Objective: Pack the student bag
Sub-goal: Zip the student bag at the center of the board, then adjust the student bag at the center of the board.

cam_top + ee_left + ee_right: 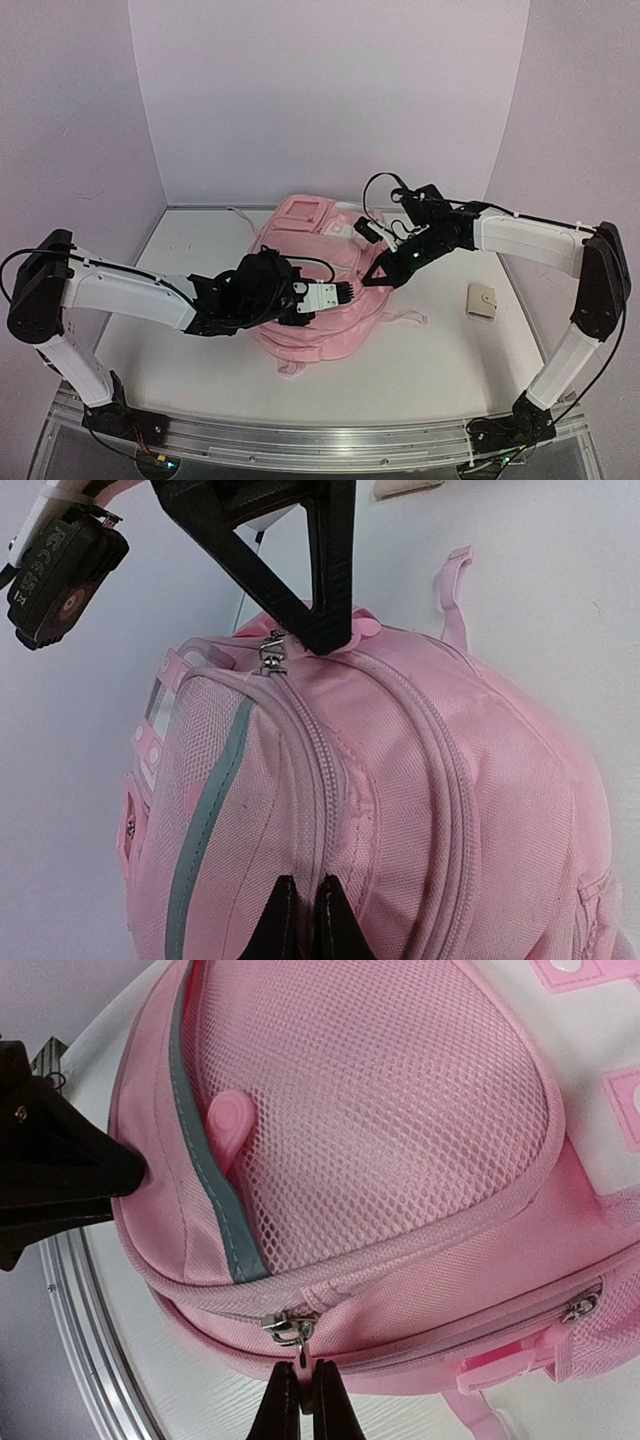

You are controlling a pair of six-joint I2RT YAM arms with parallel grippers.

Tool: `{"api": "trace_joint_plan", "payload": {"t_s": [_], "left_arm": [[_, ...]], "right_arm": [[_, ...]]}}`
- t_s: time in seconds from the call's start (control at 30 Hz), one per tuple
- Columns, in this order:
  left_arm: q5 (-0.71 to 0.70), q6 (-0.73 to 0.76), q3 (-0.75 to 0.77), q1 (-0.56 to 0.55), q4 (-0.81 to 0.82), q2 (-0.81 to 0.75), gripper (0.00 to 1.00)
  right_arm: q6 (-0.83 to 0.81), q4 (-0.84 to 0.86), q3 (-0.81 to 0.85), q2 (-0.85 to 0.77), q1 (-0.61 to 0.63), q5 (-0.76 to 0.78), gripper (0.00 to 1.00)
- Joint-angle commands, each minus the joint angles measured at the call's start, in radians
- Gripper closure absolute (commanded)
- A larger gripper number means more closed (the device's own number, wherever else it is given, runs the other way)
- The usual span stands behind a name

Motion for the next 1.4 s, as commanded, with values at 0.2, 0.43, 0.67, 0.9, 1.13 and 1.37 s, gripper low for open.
{"api": "trace_joint_plan", "payload": {"t_s": [0.2,0.43,0.67,0.9,1.13,1.37], "left_arm": [[-0.174,-0.241,-0.095,0.015,-0.200,-0.172,0.65],[-0.217,-0.775,-0.063,0.016,-0.336,-0.331,0.01],[-0.154,-1.337,-0.186,0.015,-0.254,-0.459,0.00],[-0.210,-1.767,-0.267,0.015,-0.236,-0.461,0.00],[-0.203,-1.894,-0.310,0.015,-0.100,-0.353,0.00],[-0.076,-1.965,-0.263,0.197,-0.104,-0.283,0.00]], "right_arm": [[0.079,-0.094,0.106,0.014,-0.032,-0.135,0.48],[0.145,-0.098,0.428,0.140,-0.211,-0.059,0.22],[0.185,-0.091,0.639,0.344,-0.213,-0.001,0.13],[0.241,-0.089,0.836,0.545,-0.213,0.029,0.07],[0.274,-0.088,0.857,0.668,-0.214,-0.069,0.07],[0.213,-0.087,0.583,0.504,-0.217,-0.136,0.23]]}}
